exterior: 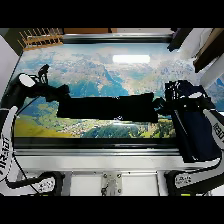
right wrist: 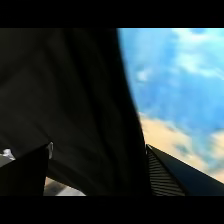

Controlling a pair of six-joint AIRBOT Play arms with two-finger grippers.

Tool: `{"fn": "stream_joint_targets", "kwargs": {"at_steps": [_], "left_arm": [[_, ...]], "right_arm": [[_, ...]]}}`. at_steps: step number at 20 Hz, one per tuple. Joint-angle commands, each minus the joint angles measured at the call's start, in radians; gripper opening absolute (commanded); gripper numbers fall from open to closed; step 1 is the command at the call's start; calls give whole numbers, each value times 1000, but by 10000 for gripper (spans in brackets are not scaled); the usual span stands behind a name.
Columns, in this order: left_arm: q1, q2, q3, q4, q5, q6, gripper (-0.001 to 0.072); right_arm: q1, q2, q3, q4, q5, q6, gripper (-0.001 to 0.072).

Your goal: Fold the clothes and pants, and hang the long-sleeved shirts on hangers.

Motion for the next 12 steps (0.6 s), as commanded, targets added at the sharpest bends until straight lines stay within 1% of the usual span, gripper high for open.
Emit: {"fn": "stream_joint_targets", "kwargs": {"at_steps": [1, 3, 4, 5, 6, 7, 8, 9, 10, 12], "left_arm": [[-79, 13, -19, 0, 41, 0, 4], [-116, 13, -19, 0, 86, 0, 5], [-133, 13, -19, 0, 102, -1, 4], [-145, 13, -19, 0, 114, -1, 5], [-157, 13, -19, 0, 123, -1, 5], [-168, 13, -19, 0, 131, -1, 4], [-177, 13, -19, 0, 135, -1, 5], [-183, 13, -19, 0, 137, -1, 4], [-194, 12, -19, 0, 138, -1, 4], [-211, -8, -6, 0, 135, -1, 4]], "right_arm": [[62, -57, 1, 122, -24, -30, 651], [105, -64, 5, 133, -42, -29, 650], [122, -65, 5, 133, -50, -27, 635], [135, -66, 5, 131, -59, -27, 459], [140, -66, 5, 131, -68, -27, 243], [139, -65, 6, 131, -68, -27, 110], [134, -61, 11, 123, -64, -26, 17], [126, -48, 14, 116, -62, -23, 16], [112, -26, 24, 85, -53, 10, 16], [84, 17, 67, -23, -13, 96, 16]]}}
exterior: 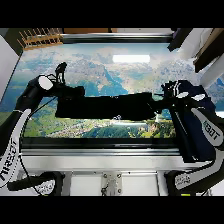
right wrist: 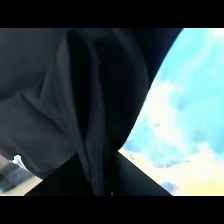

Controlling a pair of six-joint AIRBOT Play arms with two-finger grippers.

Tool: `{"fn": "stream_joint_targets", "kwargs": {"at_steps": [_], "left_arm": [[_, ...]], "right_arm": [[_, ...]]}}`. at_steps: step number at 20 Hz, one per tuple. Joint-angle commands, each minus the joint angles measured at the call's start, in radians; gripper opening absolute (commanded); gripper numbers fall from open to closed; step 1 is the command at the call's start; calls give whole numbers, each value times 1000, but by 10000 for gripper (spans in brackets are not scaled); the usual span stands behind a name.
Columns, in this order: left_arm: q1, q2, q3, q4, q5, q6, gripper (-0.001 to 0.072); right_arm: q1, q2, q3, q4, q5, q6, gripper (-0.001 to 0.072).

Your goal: Fold the clothes and pants, and hang the long-sleeved shirts on hangers.

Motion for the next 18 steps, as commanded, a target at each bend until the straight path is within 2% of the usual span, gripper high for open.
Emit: {"fn": "stream_joint_targets", "kwargs": {"at_steps": [1, 3, 5, 8, 11, 18], "left_arm": [[-49, -51, 38, -1, -2, -1, 4], [-98, -135, 116, -1, -15, 0, 4], [-159, -236, 214, -2, -17, 0, 4], [-252, -389, 357, -2, -19, -1, 4], [-331, -528, 491, -4, -28, -9, 4], [-430, -771, 776, -131, -99, -9, 4]], "right_arm": [[-37, 69, 86, -190, 97, 145, 16], [-42, 108, 197, -382, 196, 246, 16], [-32, 123, 336, -499, 321, 313, 16], [-2, 123, 527, -549, 467, 369, 16], [56, 123, 682, -597, 539, 401, 16], [212, 122, 849, -612, 569, 407, 16]]}}
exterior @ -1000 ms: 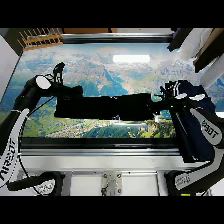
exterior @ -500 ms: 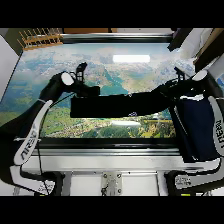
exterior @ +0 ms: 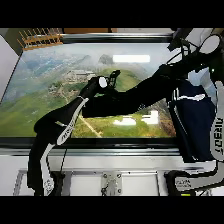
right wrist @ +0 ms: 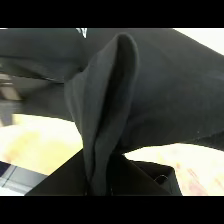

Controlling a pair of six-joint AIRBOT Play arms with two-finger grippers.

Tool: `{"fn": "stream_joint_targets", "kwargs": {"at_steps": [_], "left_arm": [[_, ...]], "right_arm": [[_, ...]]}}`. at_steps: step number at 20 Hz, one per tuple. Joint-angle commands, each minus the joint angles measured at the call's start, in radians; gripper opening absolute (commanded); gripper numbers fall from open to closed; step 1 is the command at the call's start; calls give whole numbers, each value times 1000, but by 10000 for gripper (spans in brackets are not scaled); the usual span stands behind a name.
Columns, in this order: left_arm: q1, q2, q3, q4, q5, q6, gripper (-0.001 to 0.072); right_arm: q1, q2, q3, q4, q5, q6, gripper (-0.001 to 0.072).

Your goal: Fold the clothes and pants, and hang the long-sleeved shirts on hangers.

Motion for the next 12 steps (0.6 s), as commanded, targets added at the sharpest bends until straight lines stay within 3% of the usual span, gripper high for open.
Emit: {"fn": "stream_joint_targets", "kwargs": {"at_steps": [1, 7, 12], "left_arm": [[-41, -111, 137, -41, -49, -1, 4], [-24, -123, 107, -41, -42, -63, 4], [66, -39, 141, -39, -82, -61, 4]], "right_arm": [[73, 1, 64, -15, 20, 10, 15], [120, 1, 81, -15, 11, 2, 16], [154, -8, 82, -14, -20, -4, 15]]}}
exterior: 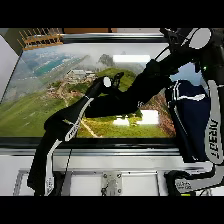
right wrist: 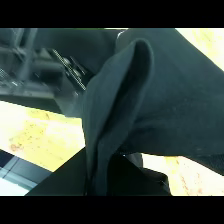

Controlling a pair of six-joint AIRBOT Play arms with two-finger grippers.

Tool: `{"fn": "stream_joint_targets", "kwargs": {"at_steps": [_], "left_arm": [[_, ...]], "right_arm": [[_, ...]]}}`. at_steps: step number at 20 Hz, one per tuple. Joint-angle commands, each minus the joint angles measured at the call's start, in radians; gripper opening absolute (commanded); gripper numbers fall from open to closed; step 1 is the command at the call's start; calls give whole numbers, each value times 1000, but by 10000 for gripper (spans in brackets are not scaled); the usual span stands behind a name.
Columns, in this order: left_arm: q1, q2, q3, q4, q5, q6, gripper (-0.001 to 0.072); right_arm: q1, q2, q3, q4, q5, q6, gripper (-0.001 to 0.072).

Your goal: Fold the clothes and pants, and hang the long-sleeved shirts on hangers.

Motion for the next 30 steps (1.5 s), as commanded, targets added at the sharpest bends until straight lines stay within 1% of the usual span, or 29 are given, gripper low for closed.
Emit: {"fn": "stream_joint_targets", "kwargs": {"at_steps": [1, 4, 7, 11, 13, 14, 15, 16, 17, 18, 19, 20, 23, 25, 27, 30], "left_arm": [[79, 73, 10, 10, -27, -7, 4], [187, 150, 9, 9, -55, -4, 4], [303, 223, 9, 9, -98, 2, 4], [445, 307, 9, 8, -175, 17, 4], [508, 346, 7, 8, -203, 21, 4], [534, 368, 0, 8, -206, 20, 4], [562, 390, -13, 8, -206, 20, 4], [584, 410, -26, 8, -205, 20, 4], [602, 426, -36, 8, -205, 20, 4], [618, 440, -48, 8, -205, 20, 4], [631, 454, -62, 8, -200, 21, 4], [644, 468, -80, 8, -192, 22, 4], [681, 533, -176, 9, -150, 45, 4], [688, 597, -291, 9, -107, 71, 4], [679, 668, -426, 8, -81, 110, 4], [635, 753, -614, 8, -60, 156, 4]], "right_arm": [[38, -13, 3, 1, -29, -5, 15], [106, -44, 5, 1, -68, -6, 16], [196, -93, 5, 34, -144, -18, 16], [332, -193, 5, 107, -301, -18, 16], [406, -257, 5, 108, -404, -18, 17], [444, -293, 5, 107, -459, -18, 30], [480, -328, 5, 110, -512, -23, 114], [518, -366, 5, 120, -575, -42, 344], [550, -399, 5, 141, -628, -79, 598], [582, -425, 5, 179, -678, -150, 717], [603, -432, 5, 213, -700, -216, 717], [615, -422, 5, 228, -708, -247, 717], [578, -350, 3, 179, -660, -240, 715], [504, -301, 0, 98, -587, -239, 715], [398, -257, -40, 79, -502, -240, 715], [202, -234, -136, 80, -324, -235, 715]]}}
